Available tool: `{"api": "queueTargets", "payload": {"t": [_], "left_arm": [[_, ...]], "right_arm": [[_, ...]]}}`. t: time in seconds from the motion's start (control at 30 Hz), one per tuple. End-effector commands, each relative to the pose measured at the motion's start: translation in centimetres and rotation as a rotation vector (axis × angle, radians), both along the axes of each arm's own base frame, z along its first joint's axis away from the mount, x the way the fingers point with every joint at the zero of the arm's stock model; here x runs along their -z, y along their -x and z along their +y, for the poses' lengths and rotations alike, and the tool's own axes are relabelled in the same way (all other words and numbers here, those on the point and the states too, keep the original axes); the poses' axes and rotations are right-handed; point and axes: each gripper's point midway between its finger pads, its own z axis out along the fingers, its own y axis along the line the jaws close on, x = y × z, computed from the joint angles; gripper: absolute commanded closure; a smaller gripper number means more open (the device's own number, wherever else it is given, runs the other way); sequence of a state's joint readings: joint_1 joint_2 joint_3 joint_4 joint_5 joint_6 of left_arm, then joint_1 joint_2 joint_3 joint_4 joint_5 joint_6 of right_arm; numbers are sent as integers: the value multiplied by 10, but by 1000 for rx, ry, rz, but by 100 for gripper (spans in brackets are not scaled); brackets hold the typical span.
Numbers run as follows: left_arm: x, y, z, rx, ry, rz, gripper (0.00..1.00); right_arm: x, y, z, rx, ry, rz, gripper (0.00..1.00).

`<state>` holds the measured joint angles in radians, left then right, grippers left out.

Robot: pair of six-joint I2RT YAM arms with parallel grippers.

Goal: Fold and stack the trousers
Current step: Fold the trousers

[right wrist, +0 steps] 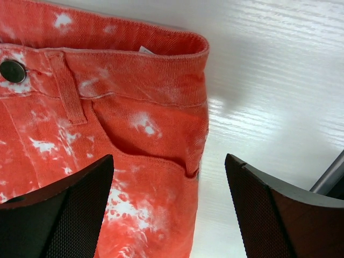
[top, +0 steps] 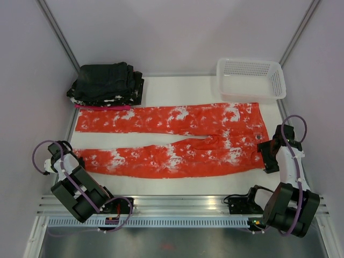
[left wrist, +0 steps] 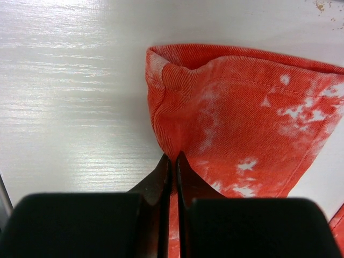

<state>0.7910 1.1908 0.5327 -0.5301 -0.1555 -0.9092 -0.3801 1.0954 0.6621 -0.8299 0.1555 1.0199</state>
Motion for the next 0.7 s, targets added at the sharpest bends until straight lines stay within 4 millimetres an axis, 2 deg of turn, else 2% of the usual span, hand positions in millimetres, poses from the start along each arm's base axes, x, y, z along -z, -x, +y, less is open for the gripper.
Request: {"api": "queueTargets", "payload": {"t": [0.0,0.1,0.13,0.2,0.23,0.3,0.47,0.57,0.6,0.67], "left_arm": [[3,0,-4,-40,44,2,98],[0,0,-4,-38,28,-14,98],[0,0,-4,-39,27,-16,98],[0,-1,-3,-36,26,-16,98],[0,-1,-3,-36,28,-16,98],[0,-1,-3,-34,29,-16,98],[-2,-4,-3,-27,24,-33,98],[-3,-1,-2,-26,16,-17,98],[-3,-1,-1,-26,13,-14,98],[-5,-1,-1,-17,7,-14,98]], "right_arm": [[-11,8,-14,62,77,3,10],[-5,11,-14,41,79,21,12],[7,17,-8,34,57,43,12],[16,12,-2,36,22,4,14],[26,18,2,39,8,13,15],[27,10,2,43,14,-47,17],[33,8,3,7,17,-70,20],[34,7,0,-11,37,-68,29],[36,7,0,-14,37,-64,38],[37,5,-3,-22,48,-66,50]]}}
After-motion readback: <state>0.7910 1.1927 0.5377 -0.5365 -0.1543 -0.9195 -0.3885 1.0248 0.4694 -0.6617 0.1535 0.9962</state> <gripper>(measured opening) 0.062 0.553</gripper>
